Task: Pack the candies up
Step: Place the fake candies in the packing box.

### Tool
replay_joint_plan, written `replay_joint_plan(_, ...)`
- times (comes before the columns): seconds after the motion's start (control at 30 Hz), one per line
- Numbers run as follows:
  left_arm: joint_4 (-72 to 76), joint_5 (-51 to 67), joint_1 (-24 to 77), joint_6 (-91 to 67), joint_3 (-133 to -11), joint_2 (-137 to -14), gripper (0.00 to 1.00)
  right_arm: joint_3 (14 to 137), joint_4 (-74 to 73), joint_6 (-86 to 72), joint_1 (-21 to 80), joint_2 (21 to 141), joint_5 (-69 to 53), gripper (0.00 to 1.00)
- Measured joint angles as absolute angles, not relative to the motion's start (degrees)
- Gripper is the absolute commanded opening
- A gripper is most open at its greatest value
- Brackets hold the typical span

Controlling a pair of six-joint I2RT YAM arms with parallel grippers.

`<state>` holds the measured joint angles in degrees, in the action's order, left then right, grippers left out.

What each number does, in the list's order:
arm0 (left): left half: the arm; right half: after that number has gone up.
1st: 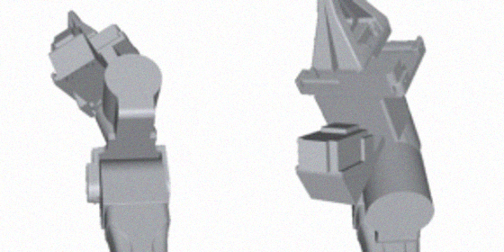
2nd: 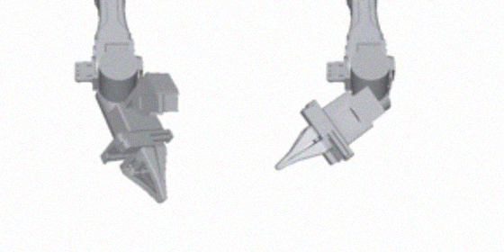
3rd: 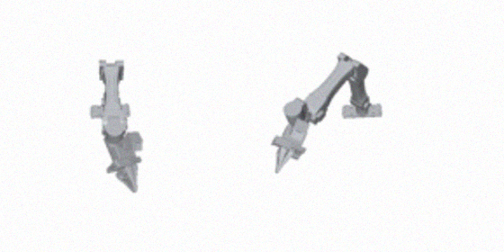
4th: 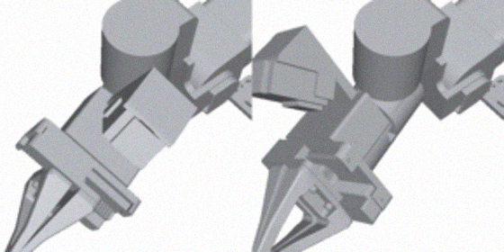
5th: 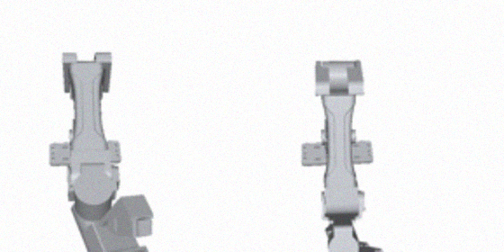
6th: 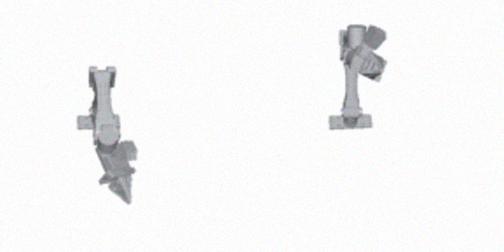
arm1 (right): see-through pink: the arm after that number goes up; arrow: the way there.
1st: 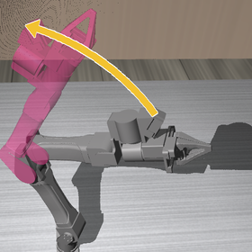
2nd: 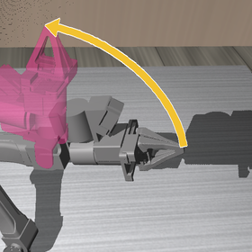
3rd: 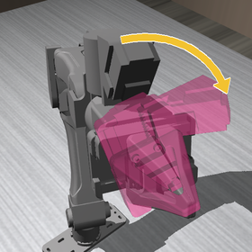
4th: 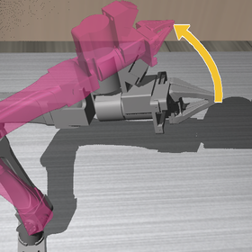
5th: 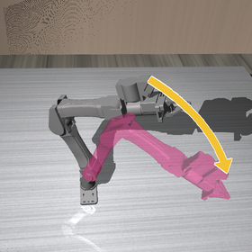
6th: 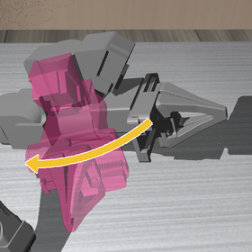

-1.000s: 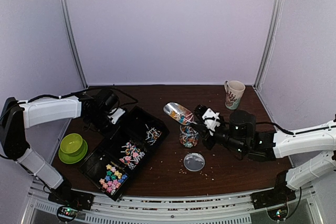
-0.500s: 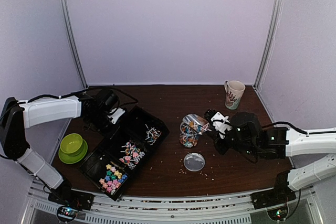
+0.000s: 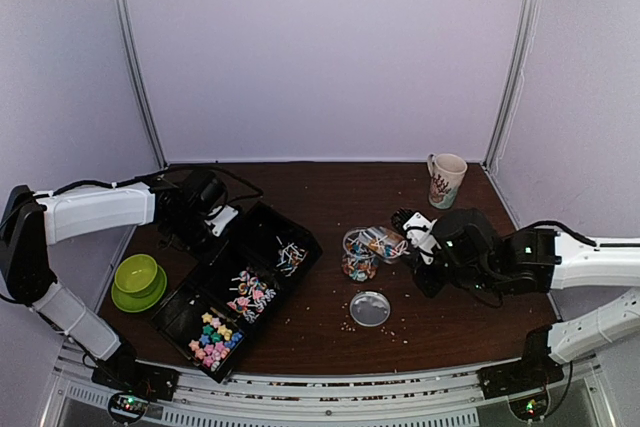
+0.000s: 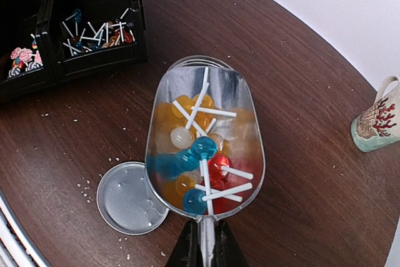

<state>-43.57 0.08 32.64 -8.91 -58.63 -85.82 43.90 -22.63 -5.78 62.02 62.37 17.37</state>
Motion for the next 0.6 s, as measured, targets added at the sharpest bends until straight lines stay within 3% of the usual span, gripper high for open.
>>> replay_joint_plan(0.6, -43.6, 0.0, 32.6, -8.9, -58.6, -85.8, 0.00, 53.1, -37.1, -9.0, 62.2, 68.5, 18.0, 0.00)
